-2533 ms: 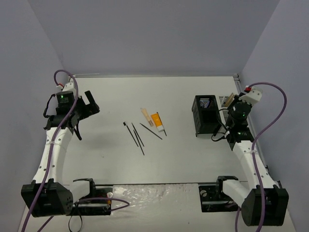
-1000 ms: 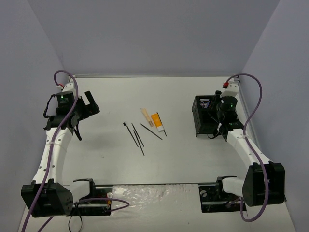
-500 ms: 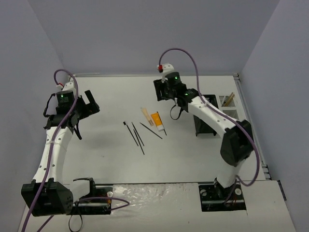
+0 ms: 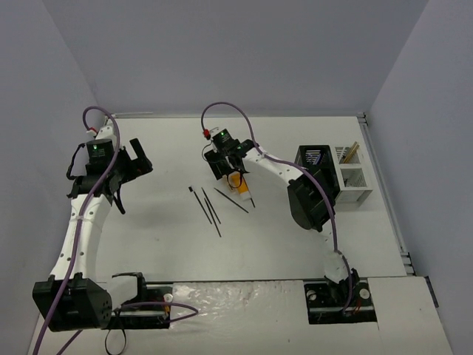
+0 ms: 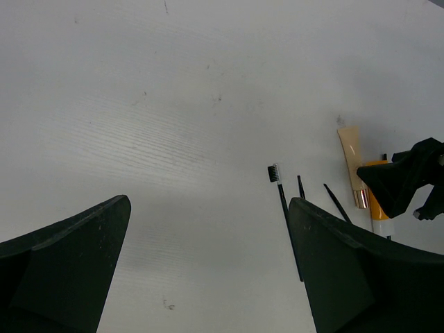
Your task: Organize the makeup
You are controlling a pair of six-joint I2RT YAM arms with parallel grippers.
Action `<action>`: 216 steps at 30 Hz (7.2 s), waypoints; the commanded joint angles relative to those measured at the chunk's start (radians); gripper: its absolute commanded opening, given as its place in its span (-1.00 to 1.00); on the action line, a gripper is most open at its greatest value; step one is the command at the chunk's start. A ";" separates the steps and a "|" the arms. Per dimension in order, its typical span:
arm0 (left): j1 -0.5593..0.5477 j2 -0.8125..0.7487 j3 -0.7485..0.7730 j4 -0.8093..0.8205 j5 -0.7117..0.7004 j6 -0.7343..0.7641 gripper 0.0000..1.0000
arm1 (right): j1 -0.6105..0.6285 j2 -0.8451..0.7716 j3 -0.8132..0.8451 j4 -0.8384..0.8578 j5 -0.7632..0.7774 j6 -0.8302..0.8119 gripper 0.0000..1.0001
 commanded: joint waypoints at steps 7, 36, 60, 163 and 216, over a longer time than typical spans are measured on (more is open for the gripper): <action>0.007 -0.011 0.035 0.038 0.008 -0.015 0.94 | -0.003 0.075 0.112 -0.027 -0.006 -0.023 0.10; 0.006 -0.016 0.036 0.033 0.000 -0.012 0.94 | -0.030 -0.283 -0.121 0.150 0.106 -0.002 -1.00; 0.005 -0.014 0.030 0.044 0.007 -0.016 0.94 | -0.681 -1.131 -1.131 0.851 0.450 0.053 -1.00; 0.008 -0.004 0.036 0.035 0.008 -0.016 0.94 | -0.022 -0.064 -0.185 0.046 0.059 0.055 0.26; 0.008 -0.003 0.034 0.036 0.020 -0.018 0.94 | 0.021 0.008 -0.084 -0.035 0.041 -0.029 -0.39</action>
